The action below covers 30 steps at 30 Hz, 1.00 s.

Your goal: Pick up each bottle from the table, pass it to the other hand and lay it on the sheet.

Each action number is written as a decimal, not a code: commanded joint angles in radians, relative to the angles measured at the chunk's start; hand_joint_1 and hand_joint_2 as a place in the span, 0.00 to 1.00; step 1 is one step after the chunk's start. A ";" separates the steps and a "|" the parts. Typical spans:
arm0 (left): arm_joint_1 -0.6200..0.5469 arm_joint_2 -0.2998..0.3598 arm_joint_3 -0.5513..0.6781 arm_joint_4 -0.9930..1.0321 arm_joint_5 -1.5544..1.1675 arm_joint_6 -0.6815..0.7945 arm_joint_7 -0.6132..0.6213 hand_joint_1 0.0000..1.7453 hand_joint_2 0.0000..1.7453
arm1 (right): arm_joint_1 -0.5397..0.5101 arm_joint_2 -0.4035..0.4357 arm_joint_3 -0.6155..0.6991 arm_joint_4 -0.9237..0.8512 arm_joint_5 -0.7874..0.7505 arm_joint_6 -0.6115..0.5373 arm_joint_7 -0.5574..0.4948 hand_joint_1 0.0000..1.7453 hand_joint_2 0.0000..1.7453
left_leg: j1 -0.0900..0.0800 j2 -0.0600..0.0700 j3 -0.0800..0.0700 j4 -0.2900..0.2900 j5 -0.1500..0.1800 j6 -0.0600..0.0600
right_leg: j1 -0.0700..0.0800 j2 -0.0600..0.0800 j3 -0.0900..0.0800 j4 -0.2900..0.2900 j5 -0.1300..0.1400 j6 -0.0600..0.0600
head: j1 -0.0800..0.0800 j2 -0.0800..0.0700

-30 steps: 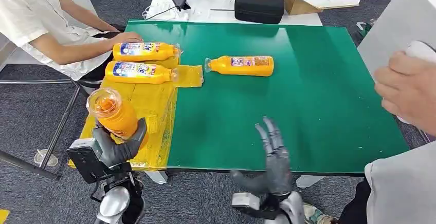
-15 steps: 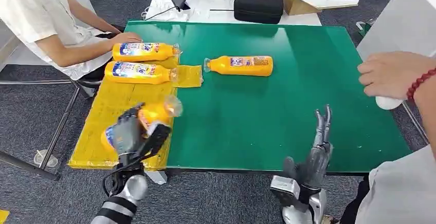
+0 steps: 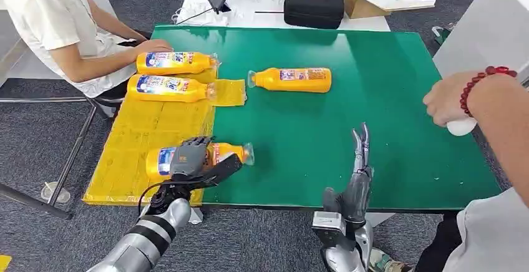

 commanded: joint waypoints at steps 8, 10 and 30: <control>-0.077 0.037 0.038 0.240 0.140 -0.260 -0.058 0.00 1.00 | -0.076 -0.044 0.055 0.130 -0.031 0.001 0.001 0.00 0.00 | 0.000 0.002 0.012 -0.002 -0.001 0.000 | 0.000 0.004 0.012 -0.002 0.000 -0.002 | 0.000 0.000; -0.076 0.035 0.042 0.237 0.151 -0.272 -0.071 0.00 1.00 | -0.077 -0.045 0.057 0.131 -0.035 0.001 0.001 0.00 0.00 | 0.000 0.001 0.013 -0.002 -0.001 0.000 | 0.000 0.002 0.013 -0.002 0.000 -0.001 | 0.000 0.000; -0.074 -0.016 0.070 0.062 0.287 -0.268 -0.229 0.00 1.00 | -0.048 -0.026 0.017 0.096 -0.001 0.001 0.001 0.00 0.00 | 0.000 -0.001 0.016 -0.002 0.000 0.000 | 0.000 0.000 0.017 -0.001 0.000 -0.002 | 0.000 0.000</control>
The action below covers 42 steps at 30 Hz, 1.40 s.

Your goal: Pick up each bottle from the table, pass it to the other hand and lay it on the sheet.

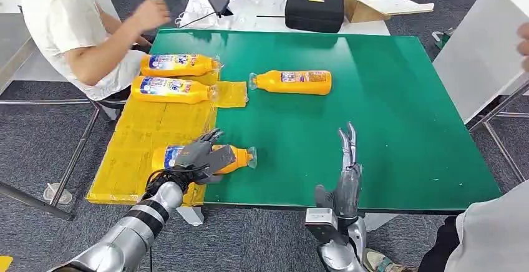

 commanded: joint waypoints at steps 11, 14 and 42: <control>0.237 -0.012 -0.184 -0.612 0.197 0.179 -0.024 0.00 1.00 | 0.027 -0.033 0.008 -0.034 -0.203 0.004 0.001 0.00 0.00 | -0.001 0.001 -0.006 0.002 -0.002 0.001 | 0.000 0.002 -0.006 0.001 -0.002 -0.001 | 0.000 0.000; 0.258 -0.002 -0.217 -0.669 0.216 0.195 -0.032 0.00 1.00 | 0.033 -0.029 -0.002 -0.042 -0.228 0.020 0.001 0.00 0.00 | -0.001 0.001 -0.007 0.002 -0.003 0.001 | 0.000 0.001 -0.007 0.001 -0.003 -0.001 | 0.000 0.000; 0.445 -0.034 -0.299 -0.727 0.964 0.409 -0.053 0.00 1.00 | -0.069 -0.063 -0.033 0.274 0.371 0.001 0.307 0.00 1.00 | 0.000 0.002 -0.011 -0.001 -0.002 0.000 | 0.000 0.002 -0.011 -0.003 0.000 0.000 | 0.000 0.000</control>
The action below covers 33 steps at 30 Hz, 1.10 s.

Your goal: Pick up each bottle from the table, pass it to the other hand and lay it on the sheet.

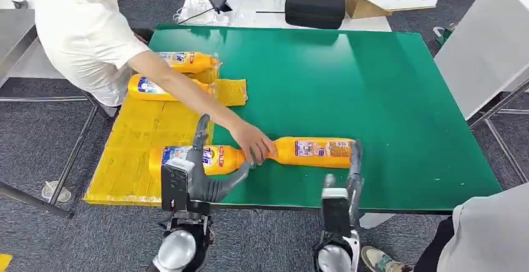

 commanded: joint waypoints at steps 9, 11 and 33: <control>-0.038 -0.006 -0.043 0.115 0.188 0.062 -0.026 0.00 1.00 | -0.195 -0.108 -0.127 0.283 0.655 -0.026 0.005 0.00 1.00 | 0.000 0.000 0.004 0.000 -0.001 0.000 | 0.001 0.000 0.005 -0.001 0.000 -0.001 | 0.000 0.000; -0.037 0.002 -0.051 0.108 0.189 0.060 -0.021 0.00 1.00 | -0.190 -0.092 -0.175 0.253 0.729 -0.026 0.009 0.00 1.00 | 0.000 0.000 0.005 0.000 -0.001 0.000 | 0.000 0.001 0.006 -0.001 -0.001 -0.001 | 0.000 0.000; -0.065 -0.004 -0.079 0.120 0.079 0.077 -0.033 0.00 1.00 | -0.433 -0.177 -0.207 0.673 0.840 -0.026 0.179 0.00 1.00 | 0.000 0.003 0.005 0.000 -0.001 0.001 | 0.001 0.003 0.005 -0.002 0.001 -0.001 | 0.000 0.000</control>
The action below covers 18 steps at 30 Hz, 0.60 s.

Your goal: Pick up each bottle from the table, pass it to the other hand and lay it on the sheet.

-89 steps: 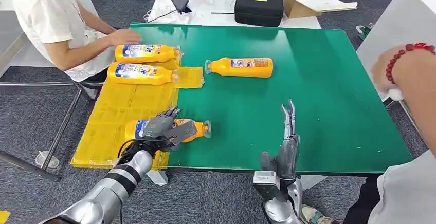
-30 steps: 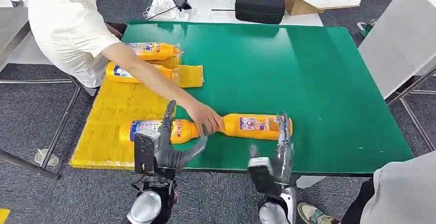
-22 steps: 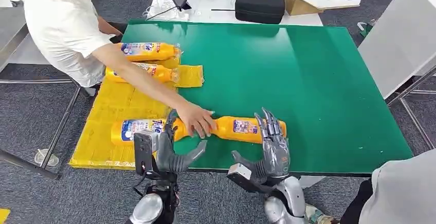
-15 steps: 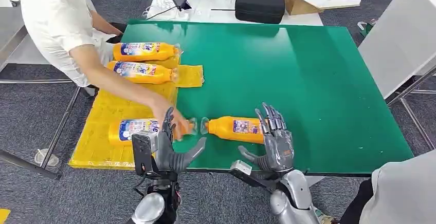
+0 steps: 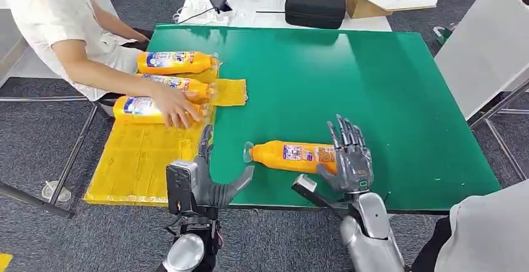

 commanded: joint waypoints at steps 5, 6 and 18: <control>-0.045 0.018 -0.032 0.054 -0.010 -0.012 0.010 0.00 1.00 | -0.168 -0.059 0.038 0.382 -0.068 -0.007 0.053 0.00 1.00 | 0.000 0.001 0.006 0.000 -0.002 0.000 | 0.001 0.001 0.006 -0.001 -0.001 -0.002 | 0.000 0.000; -0.035 0.022 -0.035 0.035 -0.011 -0.016 0.024 0.00 1.00 | -0.167 -0.069 0.069 0.414 -0.104 -0.006 0.058 0.00 1.00 | 0.001 0.001 0.008 0.000 -0.002 0.000 | 0.001 0.001 0.008 -0.001 -0.002 -0.002 | 0.000 0.000; -0.030 0.033 -0.054 0.011 -0.013 -0.045 0.036 0.00 1.00 | -0.185 -0.071 0.202 0.484 -0.256 0.133 0.001 0.00 1.00 | 0.001 0.001 0.010 -0.001 -0.001 0.000 | 0.001 0.001 0.009 -0.001 0.000 -0.002 | 0.000 0.000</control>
